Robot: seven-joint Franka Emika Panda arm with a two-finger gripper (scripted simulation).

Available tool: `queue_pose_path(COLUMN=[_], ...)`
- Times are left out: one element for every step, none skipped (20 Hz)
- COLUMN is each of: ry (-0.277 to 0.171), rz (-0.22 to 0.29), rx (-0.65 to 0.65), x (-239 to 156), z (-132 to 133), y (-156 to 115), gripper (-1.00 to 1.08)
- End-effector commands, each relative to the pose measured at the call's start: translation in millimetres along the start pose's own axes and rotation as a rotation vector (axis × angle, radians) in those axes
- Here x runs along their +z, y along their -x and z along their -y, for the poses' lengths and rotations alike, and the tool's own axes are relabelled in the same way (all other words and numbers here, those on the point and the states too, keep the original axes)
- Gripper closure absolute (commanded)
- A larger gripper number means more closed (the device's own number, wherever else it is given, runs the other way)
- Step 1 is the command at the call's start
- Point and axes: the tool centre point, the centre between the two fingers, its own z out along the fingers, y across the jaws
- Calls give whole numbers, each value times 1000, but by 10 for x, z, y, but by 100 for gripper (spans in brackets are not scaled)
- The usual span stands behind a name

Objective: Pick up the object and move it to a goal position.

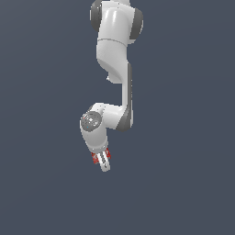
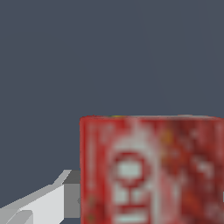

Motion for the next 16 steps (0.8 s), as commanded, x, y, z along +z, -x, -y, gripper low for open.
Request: queue_pose_path(ry=[-1,-1,-1,-1,-1,-1,-1,-1,-1,-1,-1,-1,-1,-1,-1,-1], rz=[0,0,0,0,0,0,0,0,0,0,0,0,0,0,0,0], rx=[0,0,0,0,0,0,0,0,0,0,0,0,0,0,0,0], x=[-1,-1,-1,-1,-1,-1,-1,-1,-2,-5,-13,-28,-48,-73,-105,-142], z=[5,5,5,5,5,5,5,5,4,7,16,30,50,76,108,146], y=[-1,-1,-1,-1,-1,-1,-1,-1,-1,2,11,25,46,72,105,143], gripper=[108,108,108,108,108,108,108,108,108,108,108,108,108,108,108,108])
